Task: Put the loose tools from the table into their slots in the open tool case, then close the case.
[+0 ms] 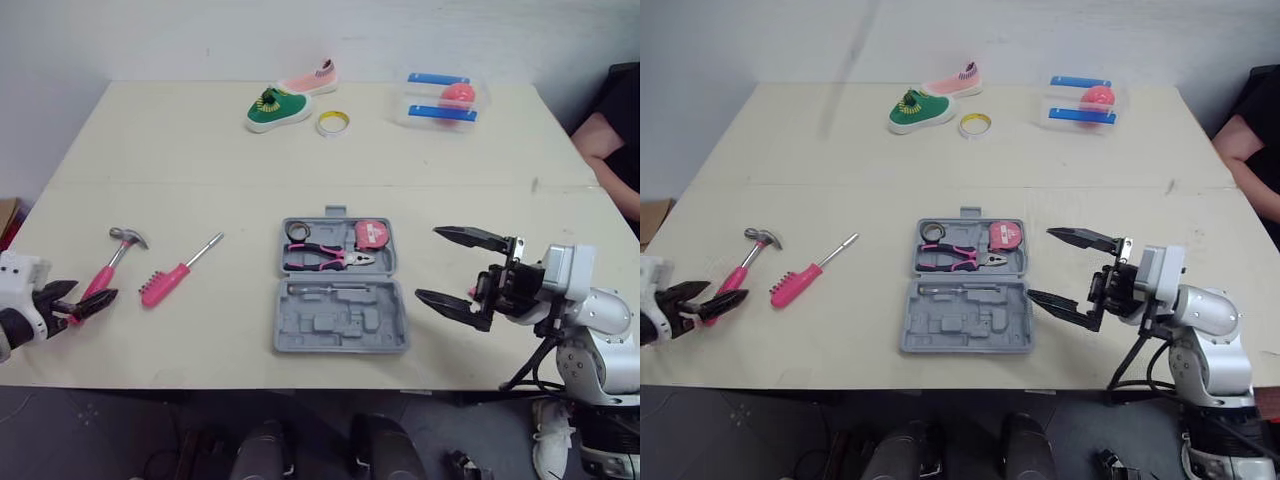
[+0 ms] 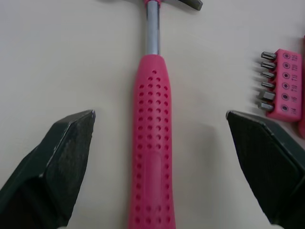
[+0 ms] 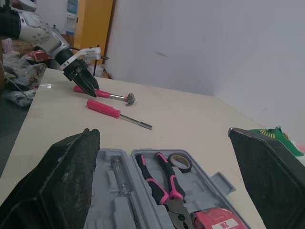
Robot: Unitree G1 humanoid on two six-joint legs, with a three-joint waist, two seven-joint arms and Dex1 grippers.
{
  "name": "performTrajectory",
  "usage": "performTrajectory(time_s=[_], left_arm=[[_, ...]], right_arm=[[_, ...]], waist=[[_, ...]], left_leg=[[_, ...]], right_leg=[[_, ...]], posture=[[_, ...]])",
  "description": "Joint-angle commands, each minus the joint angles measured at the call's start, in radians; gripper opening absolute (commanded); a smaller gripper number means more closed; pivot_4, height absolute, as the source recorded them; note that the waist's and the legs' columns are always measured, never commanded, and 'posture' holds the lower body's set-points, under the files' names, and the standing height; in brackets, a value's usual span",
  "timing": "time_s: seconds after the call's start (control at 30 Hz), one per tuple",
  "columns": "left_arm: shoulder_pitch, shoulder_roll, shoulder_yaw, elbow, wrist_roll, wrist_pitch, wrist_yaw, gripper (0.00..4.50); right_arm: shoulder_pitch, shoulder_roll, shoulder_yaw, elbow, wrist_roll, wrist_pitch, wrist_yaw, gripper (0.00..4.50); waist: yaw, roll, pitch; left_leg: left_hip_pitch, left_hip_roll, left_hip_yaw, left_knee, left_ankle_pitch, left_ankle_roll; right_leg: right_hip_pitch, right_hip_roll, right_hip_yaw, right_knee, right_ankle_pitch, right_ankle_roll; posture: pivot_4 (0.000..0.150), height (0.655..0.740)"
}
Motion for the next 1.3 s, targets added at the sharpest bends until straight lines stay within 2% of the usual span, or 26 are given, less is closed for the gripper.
performTrajectory(time_s=[0.03,0.13,0.27,0.3,0.33,0.53,0.67,0.8,1.0,1.1,1.17,1.3], left_arm=[[-0.001,0.009,-0.016,0.015,0.014,0.03,-0.016,4.21],[-0.005,-0.01,-0.004,0.03,0.019,0.023,0.013,3.27],[0.002,-0.007,-0.02,0.054,0.044,0.015,0.02,1.32],[0.003,-0.009,-0.022,0.058,0.048,0.007,0.019,0.68],[0.002,-0.015,-0.017,0.055,0.041,0.01,0.019,0.54],[-0.026,-0.026,0.125,-0.044,-0.031,-0.114,0.02,0.53],[0.003,0.017,0.149,-0.228,-0.064,-0.149,-0.075,0.53],[-0.023,0.04,0.134,-0.423,-0.144,-0.128,-0.165,0.53],[-0.099,0.019,-0.069,-0.654,-0.191,-0.068,-0.235,0.53],[-0.219,-0.048,-0.285,-0.752,-0.177,-0.017,-0.244,0.53],[-0.329,-0.078,-0.449,-0.755,-0.093,-0.013,-0.285,0.53],[-0.467,-0.148,-0.584,-0.723,-0.049,0.054,-0.284,0.53]], right_arm=[[-0.007,-0.012,-0.013,-0.068,0.02,0.033,-0.024,4.5],[-0.015,-0.013,-0.006,-0.098,0.031,0.066,-0.034,4.5],[-0.032,-0.013,0.012,-0.125,0.039,0.104,-0.029,4.5],[-0.034,-0.015,0.016,-0.128,0.039,0.112,-0.025,4.5],[-0.035,-0.017,0.018,-0.126,0.036,0.114,-0.016,4.5],[-0.029,-0.039,0.009,-0.116,0.024,0.13,0.004,4.5],[-0.018,-0.056,-0.004,-0.121,0.033,0.15,0.005,4.5],[0.01,-0.093,-0.037,-0.136,0.044,0.184,0.005,4.5],[0.045,-0.138,-0.08,-0.067,-0.014,0.109,0.055,4.5],[0.055,-0.153,-0.1,-0.031,-0.033,0.101,0.051,4.5],[0.071,-0.187,-0.128,0.015,-0.055,0.095,0.067,4.5],[0.078,-0.224,-0.155,0.06,-0.062,0.1,0.077,4.5]], waist=[[0.001,0.0,0.0],[0.002,0.0,0.0],[0.001,0.0,0.0],[0.002,0.0,0.0],[0.002,0.0,0.0],[0.002,-0.003,0.001],[0.004,-0.011,0.0],[0.006,-0.011,0.0],[0.006,-0.01,0.001],[0.005,-0.01,0.001],[0.008,-0.01,0.001],[0.014,-0.01,0.001]], left_leg=[[0.0,0.0,0.0,0.0,0.0,0.0],[0.0,0.001,0.0,0.0,0.0,0.0],[0.0,0.0,0.0,0.001,0.0,-0.001],[0.001,0.0,0.0,0.001,0.0,-0.001],[0.001,0.0,0.0,0.001,-0.001,-0.001],[0.0,0.0,0.0,0.001,-0.001,-0.003],[-0.001,0.001,-0.001,0.001,0.0,-0.002],[-0.002,-0.001,-0.002,0.0,-0.003,-0.004],[-0.002,0.0,-0.001,-0.001,0.0,0.0],[-0.002,-0.001,0.0,0.0,0.0,0.001],[-0.002,-0.002,0.0,0.002,0.002,0.002],[-0.001,-0.003,0.002,0.005,0.003,0.004]], right_leg=[[0.0,0.0,0.0,0.0,0.0,0.0],[0.0,0.0,0.0,-0.001,0.0,0.0],[0.0,-0.001,0.001,-0.001,0.0,0.0],[0.0,-0.001,0.001,-0.001,0.0,0.0],[0.0,-0.001,0.001,-0.001,0.0,0.0],[-0.001,-0.001,0.001,-0.001,0.0,0.0],[-0.001,-0.001,0.0,-0.002,0.0,0.0],[0.0,-0.002,0.0,-0.004,0.001,-0.001],[0.001,0.001,0.0,-0.003,0.001,0.0],[0.001,0.003,0.0,-0.002,0.001,0.0],[0.001,0.005,-0.001,-0.002,0.001,0.0],[0.001,0.006,-0.001,-0.001,0.002,0.003]], posture=[[0.15,0.74],[0.15,0.74],[0.15,0.74],[0.15,0.74],[0.15,0.74],[0.15,0.74],[0.15,0.74],[0.15,0.74],[0.15,0.74],[0.15,0.74],[0.15,0.74],[0.15,0.74]])
